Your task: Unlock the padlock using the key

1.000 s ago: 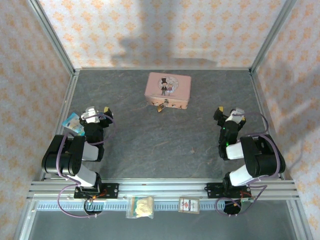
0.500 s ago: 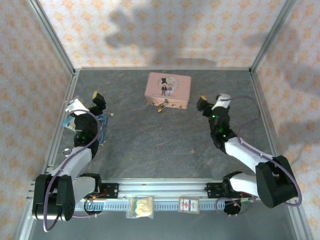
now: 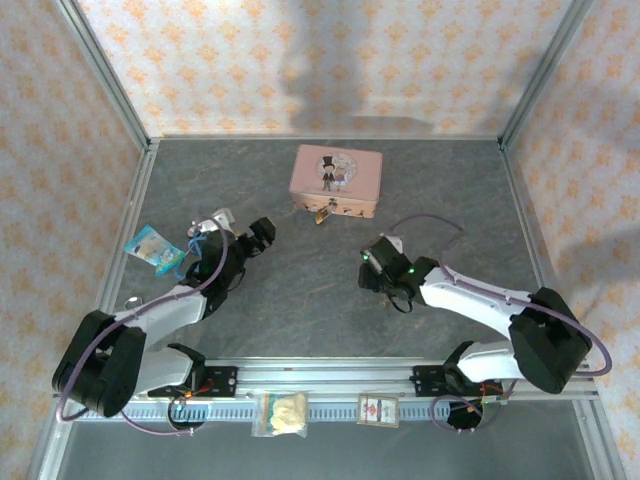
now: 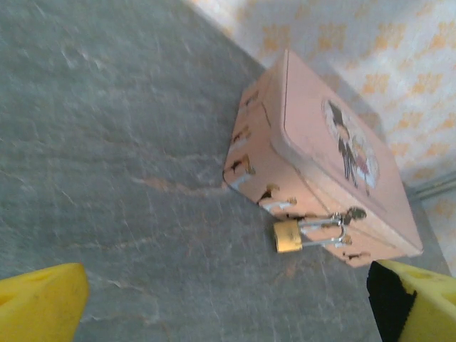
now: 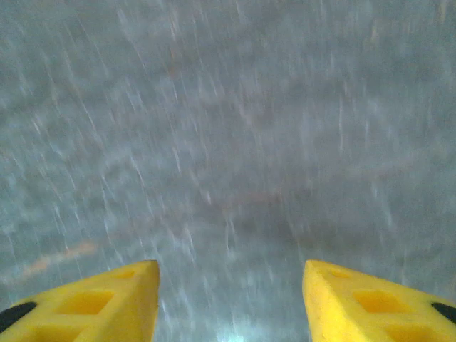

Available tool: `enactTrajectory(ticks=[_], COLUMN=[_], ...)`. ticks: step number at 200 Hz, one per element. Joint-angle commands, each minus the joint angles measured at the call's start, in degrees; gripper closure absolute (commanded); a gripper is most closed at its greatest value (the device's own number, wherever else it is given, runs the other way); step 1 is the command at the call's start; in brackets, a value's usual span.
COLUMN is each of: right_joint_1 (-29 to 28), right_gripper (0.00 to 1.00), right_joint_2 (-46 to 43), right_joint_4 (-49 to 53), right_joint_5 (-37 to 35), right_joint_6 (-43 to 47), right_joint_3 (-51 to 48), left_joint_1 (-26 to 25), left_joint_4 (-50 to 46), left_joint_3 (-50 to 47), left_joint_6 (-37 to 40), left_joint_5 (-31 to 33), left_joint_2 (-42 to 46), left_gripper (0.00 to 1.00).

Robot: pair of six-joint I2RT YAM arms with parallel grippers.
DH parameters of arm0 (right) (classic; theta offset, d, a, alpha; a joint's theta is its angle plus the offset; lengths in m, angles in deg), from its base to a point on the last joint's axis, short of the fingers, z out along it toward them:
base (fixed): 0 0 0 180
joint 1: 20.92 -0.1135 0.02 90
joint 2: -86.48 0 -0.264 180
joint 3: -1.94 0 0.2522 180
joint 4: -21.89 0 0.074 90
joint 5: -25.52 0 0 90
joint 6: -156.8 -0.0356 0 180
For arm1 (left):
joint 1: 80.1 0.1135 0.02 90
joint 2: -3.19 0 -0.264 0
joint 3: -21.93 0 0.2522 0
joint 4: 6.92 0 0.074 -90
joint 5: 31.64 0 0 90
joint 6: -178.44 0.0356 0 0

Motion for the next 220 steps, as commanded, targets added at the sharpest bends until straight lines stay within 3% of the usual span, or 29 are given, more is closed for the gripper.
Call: enactTrajectory(ticks=[1, 16, 39, 71, 111, 164, 185, 220], right_joint_1=[-0.2, -0.3, -0.3, -0.3, -0.3, -0.3, -0.2, 0.9], right_gripper=[0.56, 0.64, 0.66, 0.67, 0.69, 0.86, 1.00, 1.00], right_joint_2=[-2.4, -4.0, -6.5, -5.3, -4.3, -1.7, -2.8, -6.5], right_joint_4=[9.5, 10.4, 7.7, 2.2, -0.7, -2.8, -2.7, -7.8], right_joint_5=[1.5, -0.2, -0.8, 2.2, 2.1, 2.0, 1.5, 5.4], right_joint_6=[-8.3, -9.9, -12.0, -13.3, -12.5, -11.6, -8.7, 5.6], right_joint_3=[-1.9, -3.8, -7.3, -10.0, -10.9, -11.7, -10.6, -6.0], left_joint_1=[-2.0, -3.1, -4.0, -4.6, -5.4, -5.4, -5.4, -5.6], left_joint_4=[2.1, 7.8, 12.3, 11.8, 11.9, 11.2, 10.6, 12.2], left_joint_3=[3.2, 2.8, 4.0, 8.3, 8.4, 7.7, 7.8, 7.3], left_joint_6=[-2.4, -3.1, -4.2, -4.3, -4.7, -5.3, -5.0, -7.2], left_joint_5=[-0.2, -1.9, -4.0, -7.2, -6.2, -5.8, -5.5, -7.8], left_joint_2=[-3.1, -5.6, -9.4, -14.0, -13.8, -12.4, -11.6, -10.4], left_gripper=[0.01, 0.01, 0.01, 0.01, 0.01, 0.01, 0.01, 0.02])
